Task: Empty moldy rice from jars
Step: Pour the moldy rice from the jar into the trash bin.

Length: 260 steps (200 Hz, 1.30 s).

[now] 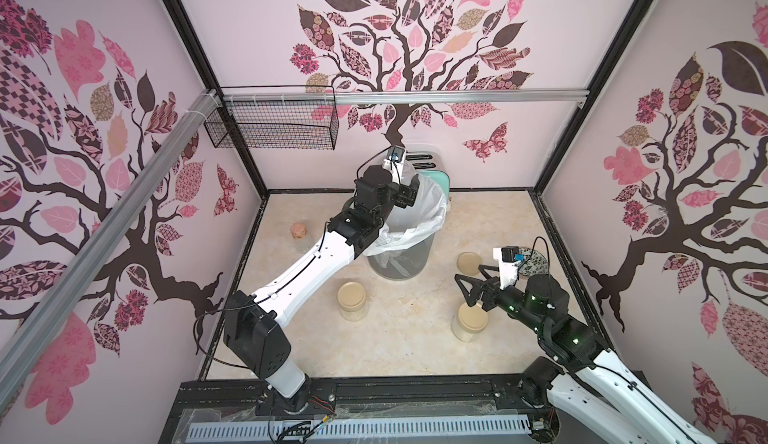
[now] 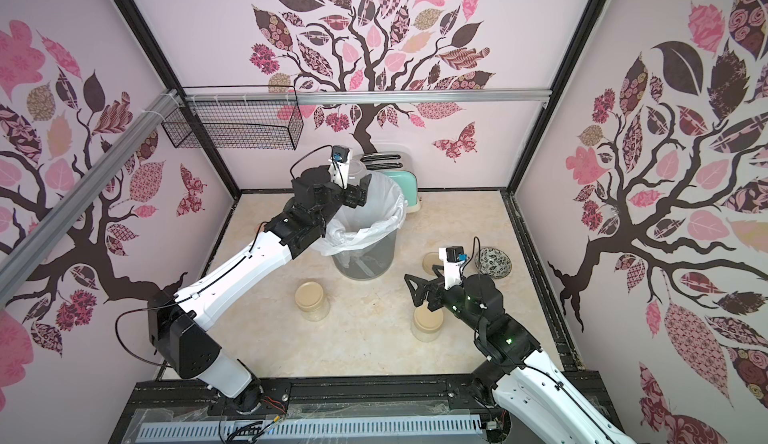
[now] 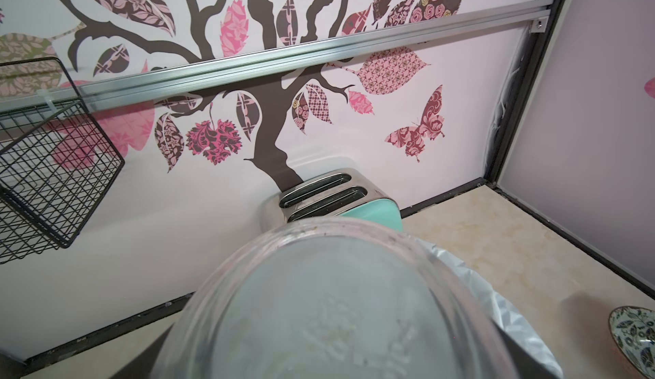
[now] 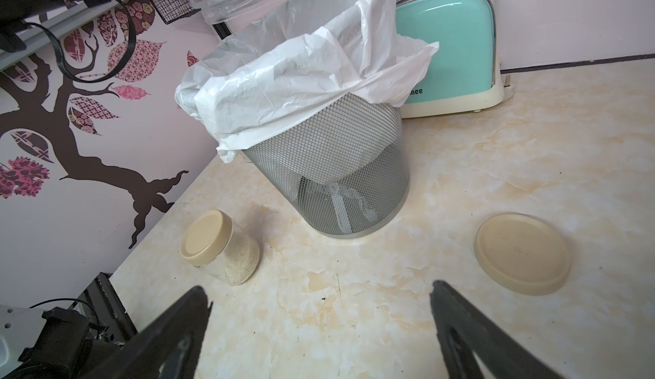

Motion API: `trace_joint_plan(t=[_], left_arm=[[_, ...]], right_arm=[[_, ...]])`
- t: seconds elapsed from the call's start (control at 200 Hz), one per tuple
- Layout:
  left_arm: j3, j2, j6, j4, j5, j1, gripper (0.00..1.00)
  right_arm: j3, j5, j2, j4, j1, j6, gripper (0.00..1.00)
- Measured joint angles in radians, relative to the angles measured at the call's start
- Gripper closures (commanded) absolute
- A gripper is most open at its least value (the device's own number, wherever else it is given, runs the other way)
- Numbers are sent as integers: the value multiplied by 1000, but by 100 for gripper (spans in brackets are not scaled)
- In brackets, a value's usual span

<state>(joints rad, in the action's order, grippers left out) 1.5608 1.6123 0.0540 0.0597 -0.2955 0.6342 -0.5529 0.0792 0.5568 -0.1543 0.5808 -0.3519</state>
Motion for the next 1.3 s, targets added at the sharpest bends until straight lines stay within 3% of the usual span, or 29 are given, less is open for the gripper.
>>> trace_joint_plan(t=[0.445, 0.68, 0.845, 1.175, 1.3], left_arm=[[-47, -7, -32, -35, -25, 1, 34], [-46, -11, -157, -26, 20, -79, 35], [-46, -11, -182, -19, 38, -53, 35], [-46, -16, -171, -12, 49, -38, 35], [-59, -33, -89, -24, 10, -17, 34]], right_arm=[[0, -1, -23, -5, 0, 0, 1], [0, -1, -29, -9, 0, -1, 1], [0, 0, -29, -11, 0, -4, 0], [0, 0, -35, -24, 0, -11, 1], [0, 0, -40, -24, 0, -12, 0]])
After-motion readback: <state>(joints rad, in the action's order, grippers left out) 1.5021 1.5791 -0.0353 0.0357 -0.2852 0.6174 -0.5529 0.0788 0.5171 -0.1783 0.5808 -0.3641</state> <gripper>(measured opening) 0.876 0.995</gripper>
